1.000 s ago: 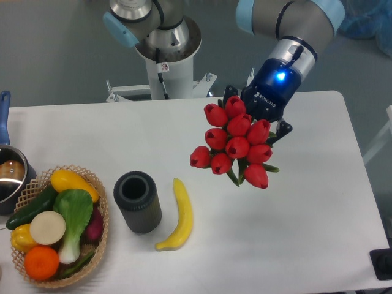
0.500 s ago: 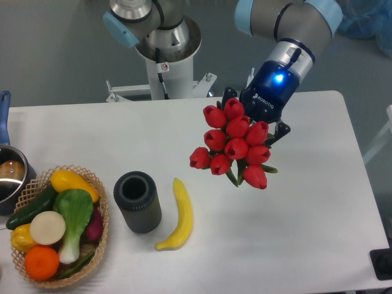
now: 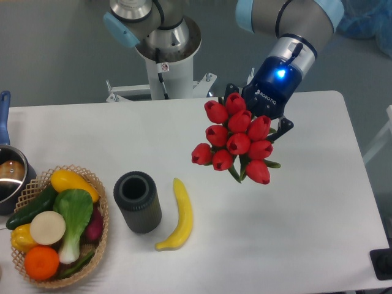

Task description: Insert the flowers into the vase

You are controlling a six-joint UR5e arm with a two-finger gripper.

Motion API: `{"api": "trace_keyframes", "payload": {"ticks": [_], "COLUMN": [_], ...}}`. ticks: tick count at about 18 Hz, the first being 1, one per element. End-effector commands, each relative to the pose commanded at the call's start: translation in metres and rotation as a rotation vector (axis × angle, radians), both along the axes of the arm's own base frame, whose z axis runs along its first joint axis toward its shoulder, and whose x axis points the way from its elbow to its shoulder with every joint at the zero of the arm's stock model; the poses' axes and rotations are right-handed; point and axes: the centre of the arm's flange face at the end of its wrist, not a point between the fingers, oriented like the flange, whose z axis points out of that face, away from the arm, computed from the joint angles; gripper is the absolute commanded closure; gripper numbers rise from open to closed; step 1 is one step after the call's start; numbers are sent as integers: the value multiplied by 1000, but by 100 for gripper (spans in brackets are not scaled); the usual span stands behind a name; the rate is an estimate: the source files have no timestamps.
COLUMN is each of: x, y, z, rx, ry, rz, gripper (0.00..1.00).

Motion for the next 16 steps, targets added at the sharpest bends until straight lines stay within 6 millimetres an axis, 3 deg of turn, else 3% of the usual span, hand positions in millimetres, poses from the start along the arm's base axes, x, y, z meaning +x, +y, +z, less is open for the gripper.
{"api": "trace_keyframes", "payload": {"ticks": [16], "x": [7], "y": [7], "z": [8], "rx": [95], "ry": [18], "rz": [-51], "gripper": [52]}}
